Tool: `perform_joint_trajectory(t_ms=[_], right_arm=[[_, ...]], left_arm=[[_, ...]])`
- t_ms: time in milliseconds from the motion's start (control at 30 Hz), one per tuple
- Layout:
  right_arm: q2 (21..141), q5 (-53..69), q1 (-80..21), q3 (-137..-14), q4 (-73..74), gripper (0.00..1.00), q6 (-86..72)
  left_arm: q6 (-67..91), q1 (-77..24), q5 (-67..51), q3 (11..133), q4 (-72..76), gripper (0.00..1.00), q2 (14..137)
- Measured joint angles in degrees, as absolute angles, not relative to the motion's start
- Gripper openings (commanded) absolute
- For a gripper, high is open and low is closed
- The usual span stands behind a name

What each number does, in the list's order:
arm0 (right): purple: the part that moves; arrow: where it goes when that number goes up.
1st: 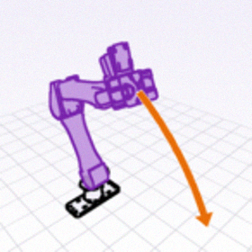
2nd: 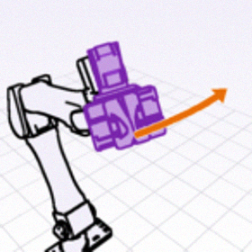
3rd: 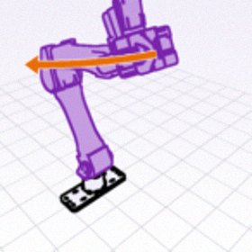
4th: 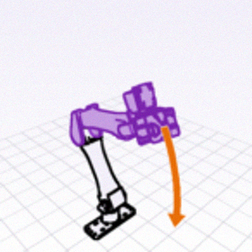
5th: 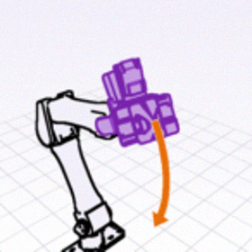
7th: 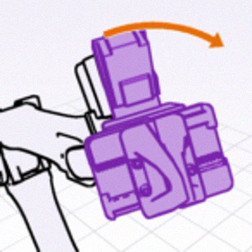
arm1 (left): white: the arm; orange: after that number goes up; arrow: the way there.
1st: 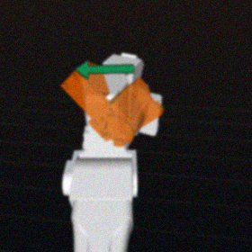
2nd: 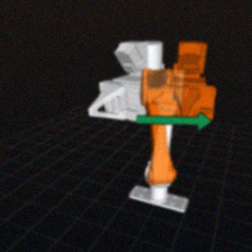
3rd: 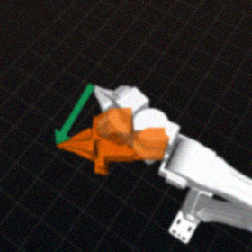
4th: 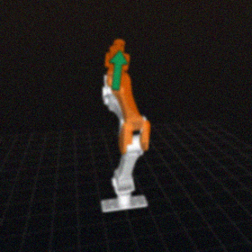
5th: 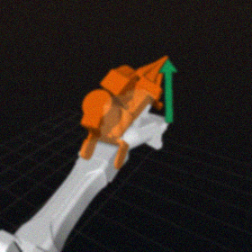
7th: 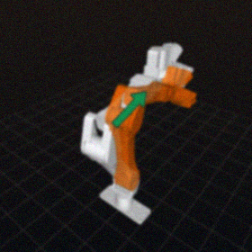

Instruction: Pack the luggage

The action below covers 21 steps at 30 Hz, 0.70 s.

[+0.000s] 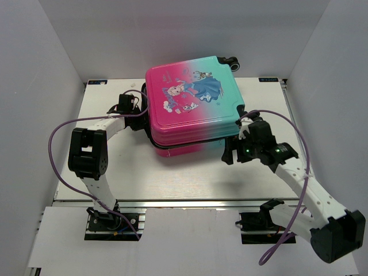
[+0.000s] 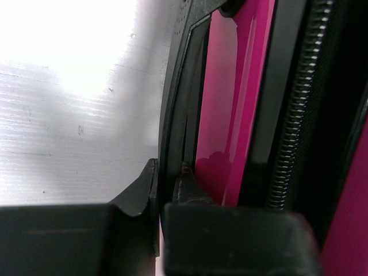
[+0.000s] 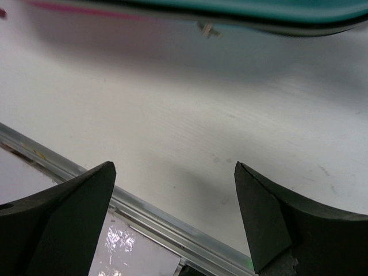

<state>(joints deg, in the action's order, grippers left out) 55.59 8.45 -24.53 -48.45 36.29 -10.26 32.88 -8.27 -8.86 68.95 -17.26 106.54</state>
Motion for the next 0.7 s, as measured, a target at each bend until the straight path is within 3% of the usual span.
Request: perform_joint_trajectory(t_ms=[267, 400, 500, 600, 633, 700], right_arm=[[64.9, 2.1, -33.6, -44.4, 21.4, 0.88, -13.1], [67.2, -7.6, -36.1, -39.9, 8.2, 0.79, -13.5], [68.4, -14.0, -36.1, -38.4, 1.3, 0.67, -14.1], [68.9, -18.5, -36.1, -37.1, -3.3, 0.44, -14.7], [68.9, -19.3, -36.1, -36.4, -4.8, 0.26, -14.7], [69.2, -20.2, -36.4, -35.1, -7.4, 0.16, -14.8]], left_arm=[[32.5, -8.3, -8.8, 68.7, -16.7, 0.00, 106.5], [32.3, -8.3, -8.6, 68.8, -16.7, 0.00, 106.5], [32.1, -8.3, -8.3, 68.9, -16.9, 0.00, 106.5], [32.0, -8.3, -8.3, 69.0, -17.0, 0.00, 106.5], [31.9, -8.3, -8.3, 69.1, -17.2, 0.00, 106.6], [31.7, -8.3, -8.1, 69.4, -17.6, 0.00, 106.7]])
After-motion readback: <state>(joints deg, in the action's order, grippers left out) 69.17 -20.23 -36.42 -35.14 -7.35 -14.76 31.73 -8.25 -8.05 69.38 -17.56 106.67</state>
